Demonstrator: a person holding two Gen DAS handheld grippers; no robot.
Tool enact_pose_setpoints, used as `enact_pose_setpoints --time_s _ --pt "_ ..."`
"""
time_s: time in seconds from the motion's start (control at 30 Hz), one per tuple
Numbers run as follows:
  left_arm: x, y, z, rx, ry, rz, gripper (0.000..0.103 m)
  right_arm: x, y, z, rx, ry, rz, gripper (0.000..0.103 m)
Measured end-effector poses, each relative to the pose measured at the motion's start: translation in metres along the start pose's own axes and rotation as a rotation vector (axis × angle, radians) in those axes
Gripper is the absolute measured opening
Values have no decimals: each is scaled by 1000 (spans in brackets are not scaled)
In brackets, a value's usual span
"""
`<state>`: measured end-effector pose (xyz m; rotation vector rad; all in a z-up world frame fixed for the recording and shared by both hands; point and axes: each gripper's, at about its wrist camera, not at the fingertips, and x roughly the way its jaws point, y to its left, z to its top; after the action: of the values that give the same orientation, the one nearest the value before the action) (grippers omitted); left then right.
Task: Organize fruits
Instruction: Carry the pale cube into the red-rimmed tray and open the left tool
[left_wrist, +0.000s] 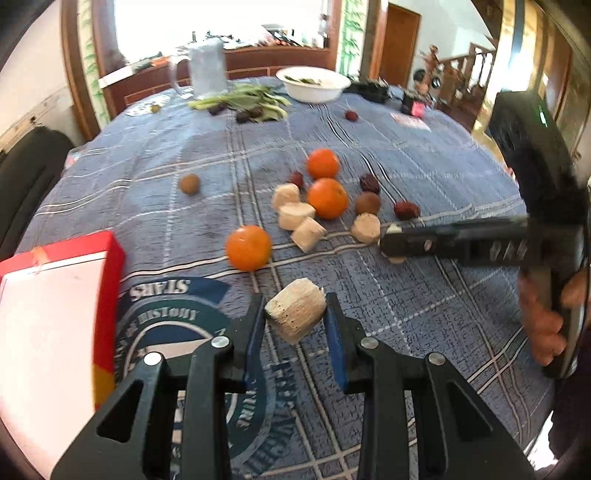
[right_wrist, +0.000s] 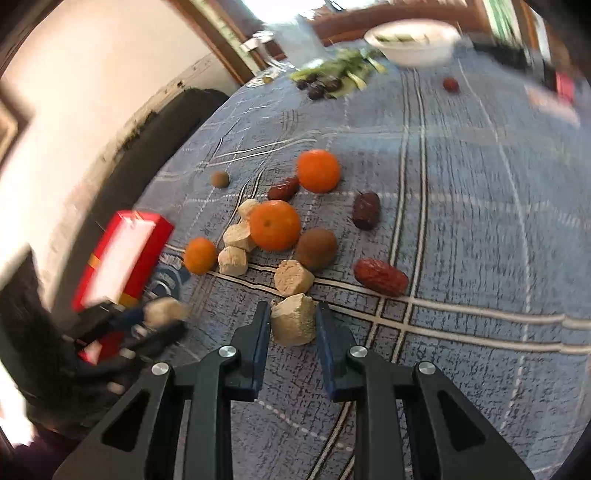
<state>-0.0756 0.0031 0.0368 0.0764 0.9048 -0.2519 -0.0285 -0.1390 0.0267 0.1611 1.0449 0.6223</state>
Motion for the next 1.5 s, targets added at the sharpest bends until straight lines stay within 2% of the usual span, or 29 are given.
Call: enact_pose_setpoints --time_s 0.1,0.17,0.3,0.5,0.67,0.87,0.97,1.07,1.2,1.3,1.37,1.5 --pt "-7 -2 -2 -10 -13 2 33 3 18 -6 -110 -31 -120 20" --pt "-11 -5 -1 -10 -20 5 33 3 22 -7 -128 -39 -144 19" --pt "-20 -9 -1 -20 -42 -4 33 -1 8 -3 -68 -45 -94 19" --pt "-41 -4 -3 -59 -92 1 33 -23 -5 2 -2 -157 -15 19" --pt "-70 18 -10 -121 -167 35 33 -40 -19 3 47 -261 -42 19" --pt "-109 66 -40 -200 -252 147 33 -52 -31 6 96 -356 -81 19" --pt "-119 93 -53 -236 -257 191 33 -53 -26 5 76 -374 -90 19" --pt "-123 118 -65 -268 -252 240 33 -46 0 5 33 -339 -95 19" --pt "-116 138 -73 -282 -233 270 33 -33 68 3 -75 -287 20 18" --pt "-110 147 -80 -306 -219 255 33 -8 138 0 -185 -222 103 18" --pt "-107 152 -87 -316 -209 265 34 7 168 -3 -214 -184 159 18" --pt "-100 167 -98 -346 -170 325 34 40 217 -9 -273 -127 199 18"
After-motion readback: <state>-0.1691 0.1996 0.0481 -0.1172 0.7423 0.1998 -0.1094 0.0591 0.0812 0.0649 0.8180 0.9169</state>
